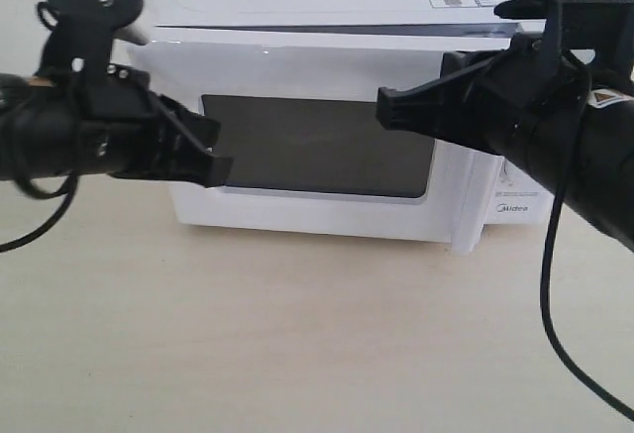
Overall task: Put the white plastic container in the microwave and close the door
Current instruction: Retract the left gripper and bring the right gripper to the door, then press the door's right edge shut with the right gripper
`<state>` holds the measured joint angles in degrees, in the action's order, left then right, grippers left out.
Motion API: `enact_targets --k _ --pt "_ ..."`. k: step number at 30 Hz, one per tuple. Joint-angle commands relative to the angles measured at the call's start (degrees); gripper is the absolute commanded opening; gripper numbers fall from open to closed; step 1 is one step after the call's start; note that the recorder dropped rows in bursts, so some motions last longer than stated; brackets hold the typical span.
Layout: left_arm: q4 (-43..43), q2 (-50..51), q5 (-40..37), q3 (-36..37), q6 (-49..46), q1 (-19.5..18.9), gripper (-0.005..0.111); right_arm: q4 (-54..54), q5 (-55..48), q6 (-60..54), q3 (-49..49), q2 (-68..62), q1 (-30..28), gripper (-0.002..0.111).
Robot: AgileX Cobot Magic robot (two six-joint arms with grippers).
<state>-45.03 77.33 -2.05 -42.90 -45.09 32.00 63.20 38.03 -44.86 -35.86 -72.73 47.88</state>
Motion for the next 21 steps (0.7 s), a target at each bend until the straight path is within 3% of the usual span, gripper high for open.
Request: enact_targets --k 1,7,14,21 --pt "-1.18 -11.88 2.75 8.15 1.48 -0.09 0.004 3.20 -1.16 -2.66 -0.45 -0.03 -1.81 0.000" --pt "-7.91 -30.10 3.93 19.26 2.02 -0.09 0.004 2.16 -4.17 -2.17 -0.45 -0.03 -5.67 0.000" --pt "-8.12 -46.31 3.93 26.95 5.04 -0.09 0.004 -0.89 -5.59 -0.17 -2.34 -3.14 -5.67 0.000" --pt "-8.12 -49.97 6.81 31.36 5.84 -0.09 0.004 -0.89 -4.59 -1.31 -6.90 -9.23 -5.67 0.000"
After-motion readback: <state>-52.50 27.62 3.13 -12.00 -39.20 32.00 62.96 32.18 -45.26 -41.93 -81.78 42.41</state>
